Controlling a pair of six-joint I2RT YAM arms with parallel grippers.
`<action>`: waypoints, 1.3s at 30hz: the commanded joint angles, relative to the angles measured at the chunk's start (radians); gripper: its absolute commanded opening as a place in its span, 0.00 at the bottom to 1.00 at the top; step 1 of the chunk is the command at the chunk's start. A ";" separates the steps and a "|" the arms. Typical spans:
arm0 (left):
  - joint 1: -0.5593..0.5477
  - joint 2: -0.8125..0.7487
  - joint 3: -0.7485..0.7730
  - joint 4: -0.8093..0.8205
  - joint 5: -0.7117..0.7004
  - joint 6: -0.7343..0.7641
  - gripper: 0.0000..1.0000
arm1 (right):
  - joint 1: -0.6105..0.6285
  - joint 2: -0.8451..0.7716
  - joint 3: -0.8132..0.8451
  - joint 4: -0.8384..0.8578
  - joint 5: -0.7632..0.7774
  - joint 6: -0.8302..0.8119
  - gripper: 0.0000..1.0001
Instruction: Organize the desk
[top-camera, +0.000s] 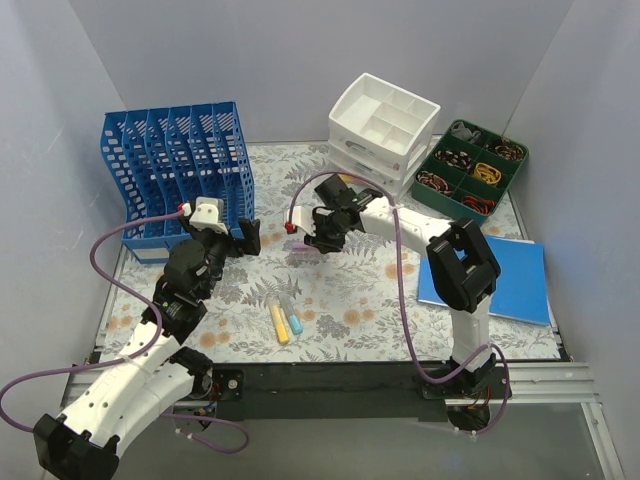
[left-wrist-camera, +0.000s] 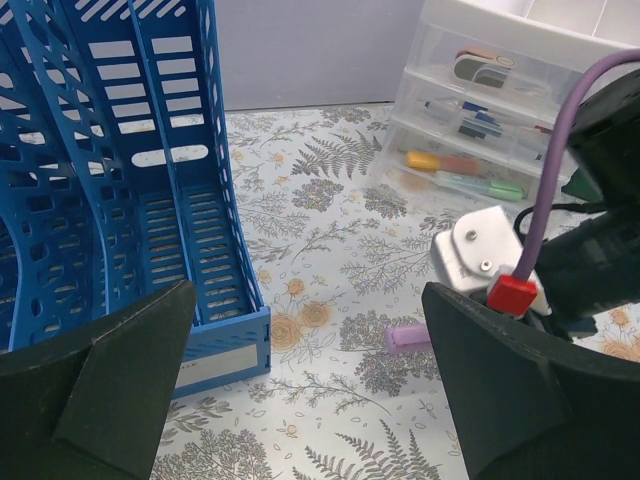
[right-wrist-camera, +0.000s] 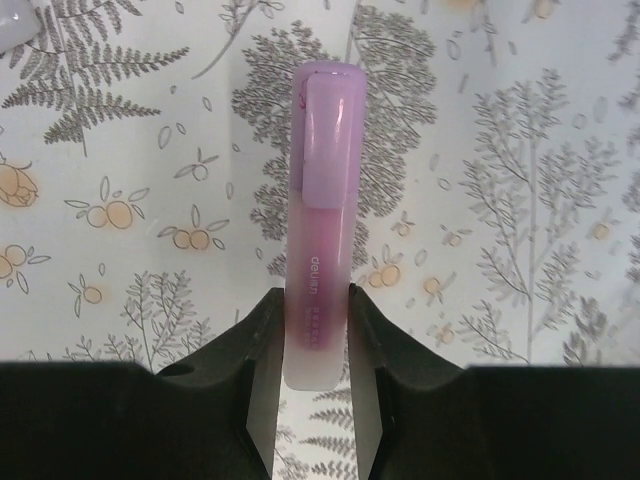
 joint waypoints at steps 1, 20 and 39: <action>0.005 -0.014 -0.005 0.010 -0.009 0.016 0.98 | -0.045 -0.064 0.019 -0.017 0.035 0.008 0.01; 0.003 -0.006 -0.005 0.010 0.000 0.016 0.98 | -0.125 -0.097 0.022 0.170 0.343 0.178 0.01; 0.005 0.003 -0.005 0.010 0.006 0.016 0.98 | -0.131 -0.041 0.036 0.362 0.748 0.258 0.01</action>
